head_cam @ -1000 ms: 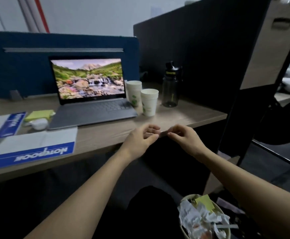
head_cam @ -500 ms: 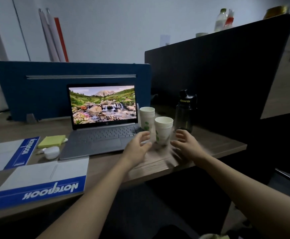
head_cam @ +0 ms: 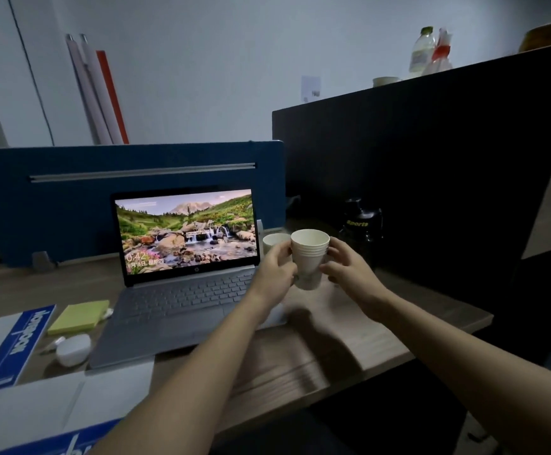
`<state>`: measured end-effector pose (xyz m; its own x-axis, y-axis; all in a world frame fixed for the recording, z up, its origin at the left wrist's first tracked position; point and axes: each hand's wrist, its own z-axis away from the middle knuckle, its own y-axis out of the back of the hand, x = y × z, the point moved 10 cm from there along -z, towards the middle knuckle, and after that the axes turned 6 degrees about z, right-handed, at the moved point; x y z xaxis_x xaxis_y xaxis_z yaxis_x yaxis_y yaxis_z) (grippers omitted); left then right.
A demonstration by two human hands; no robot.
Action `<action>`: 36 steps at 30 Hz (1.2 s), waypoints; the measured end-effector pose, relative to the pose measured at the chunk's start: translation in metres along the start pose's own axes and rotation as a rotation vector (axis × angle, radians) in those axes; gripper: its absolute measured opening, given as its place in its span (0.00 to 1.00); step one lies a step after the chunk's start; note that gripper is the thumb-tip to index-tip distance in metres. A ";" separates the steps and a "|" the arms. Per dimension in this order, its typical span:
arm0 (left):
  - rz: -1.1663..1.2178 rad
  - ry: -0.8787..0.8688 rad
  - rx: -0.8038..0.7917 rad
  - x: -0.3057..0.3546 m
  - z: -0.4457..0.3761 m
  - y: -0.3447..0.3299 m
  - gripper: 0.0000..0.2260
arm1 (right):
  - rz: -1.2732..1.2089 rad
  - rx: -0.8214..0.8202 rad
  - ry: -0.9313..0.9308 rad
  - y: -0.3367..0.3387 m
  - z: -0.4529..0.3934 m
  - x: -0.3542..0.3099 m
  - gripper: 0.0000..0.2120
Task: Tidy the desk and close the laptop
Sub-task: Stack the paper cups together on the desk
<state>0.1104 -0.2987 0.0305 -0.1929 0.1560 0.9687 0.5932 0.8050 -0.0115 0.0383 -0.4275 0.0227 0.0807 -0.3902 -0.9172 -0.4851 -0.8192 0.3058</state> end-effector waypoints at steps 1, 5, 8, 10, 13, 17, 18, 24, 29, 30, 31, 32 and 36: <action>-0.006 -0.022 -0.001 0.013 -0.004 0.002 0.21 | -0.001 0.005 0.021 0.002 -0.007 -0.012 0.27; 0.006 -0.082 0.009 0.058 -0.025 0.019 0.20 | -0.021 0.003 0.117 0.002 -0.039 -0.058 0.27; -0.017 -0.083 0.019 0.069 -0.046 0.036 0.21 | -0.014 -0.003 0.160 -0.004 -0.064 -0.081 0.26; -0.023 -0.080 0.032 0.067 -0.059 0.046 0.21 | 0.011 -0.011 0.163 -0.010 -0.077 -0.085 0.26; -0.033 -0.054 0.049 0.052 -0.073 0.059 0.20 | 0.021 -0.044 0.129 -0.023 -0.094 -0.074 0.26; -0.058 -0.009 0.044 0.023 -0.083 0.065 0.21 | 0.040 -0.045 0.073 -0.035 -0.104 -0.044 0.33; -0.076 0.001 0.045 0.014 -0.086 0.067 0.22 | 0.054 -0.046 0.056 -0.037 -0.106 -0.035 0.34; -0.180 0.051 0.037 -0.023 -0.092 0.069 0.21 | 0.119 -0.071 -0.018 -0.048 -0.101 0.005 0.32; -0.295 0.120 0.020 -0.055 -0.086 0.071 0.20 | 0.146 -0.077 -0.071 -0.051 -0.092 0.028 0.33; -0.306 0.127 0.010 -0.059 -0.084 0.071 0.20 | 0.139 -0.078 -0.075 -0.053 -0.090 0.031 0.33; -0.320 0.130 -0.002 -0.061 -0.082 0.070 0.19 | 0.135 -0.083 -0.075 -0.056 -0.088 0.033 0.33; -0.338 0.128 -0.011 -0.063 -0.080 0.070 0.19 | 0.138 -0.086 -0.071 -0.058 -0.085 0.033 0.33; -0.393 0.110 -0.003 -0.055 -0.071 0.080 0.21 | 0.192 -0.019 -0.038 -0.053 -0.078 0.024 0.35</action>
<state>0.2239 -0.2836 -0.0058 -0.3209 -0.2252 0.9200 0.4935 0.7893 0.3653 0.1340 -0.4262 0.0040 -0.0455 -0.5242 -0.8503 -0.4721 -0.7389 0.4808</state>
